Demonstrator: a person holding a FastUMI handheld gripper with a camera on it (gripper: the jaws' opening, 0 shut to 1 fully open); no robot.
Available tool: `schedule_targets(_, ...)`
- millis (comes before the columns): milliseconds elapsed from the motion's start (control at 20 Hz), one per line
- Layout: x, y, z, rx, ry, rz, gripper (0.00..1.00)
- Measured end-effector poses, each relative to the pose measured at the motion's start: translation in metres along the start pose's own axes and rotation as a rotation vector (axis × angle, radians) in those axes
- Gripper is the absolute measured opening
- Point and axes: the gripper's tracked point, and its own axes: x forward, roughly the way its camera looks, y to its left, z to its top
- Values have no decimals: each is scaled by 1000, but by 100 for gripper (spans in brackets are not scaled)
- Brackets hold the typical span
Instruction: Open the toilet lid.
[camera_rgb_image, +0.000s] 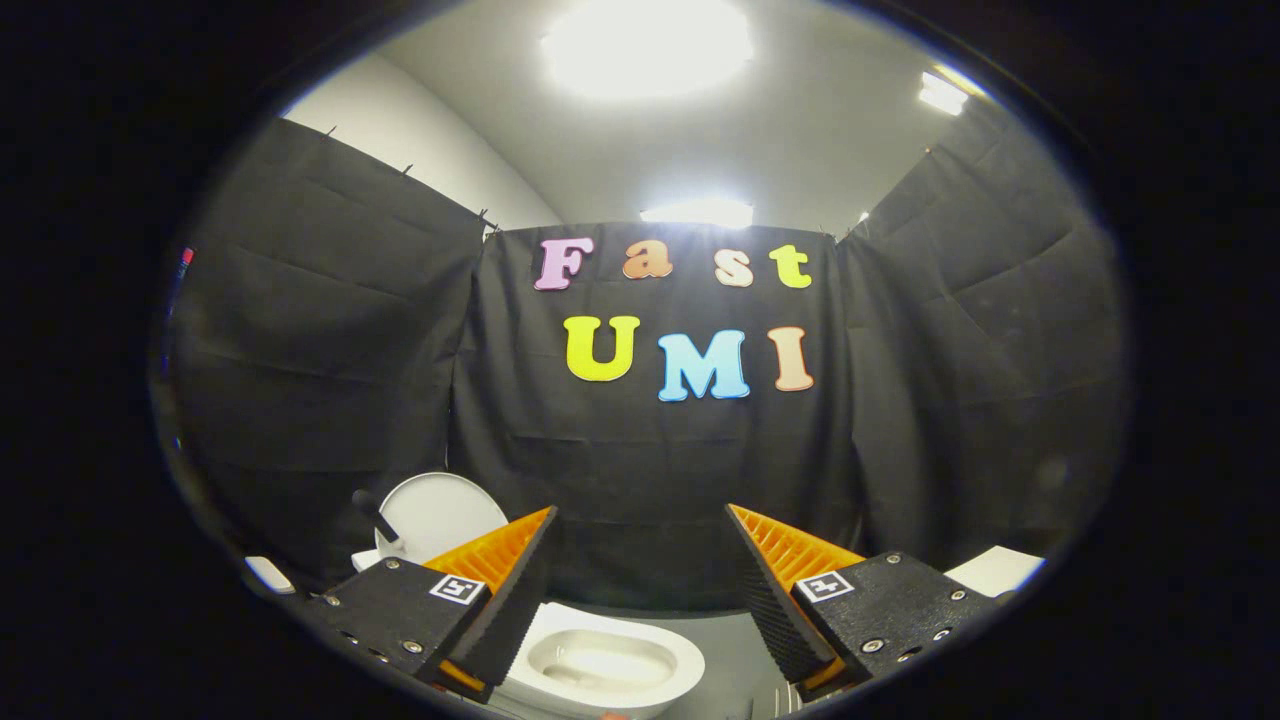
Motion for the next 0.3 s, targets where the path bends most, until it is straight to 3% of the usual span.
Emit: schedule_targets(300, -40, 1, 2, -22, 2, 3, 97)
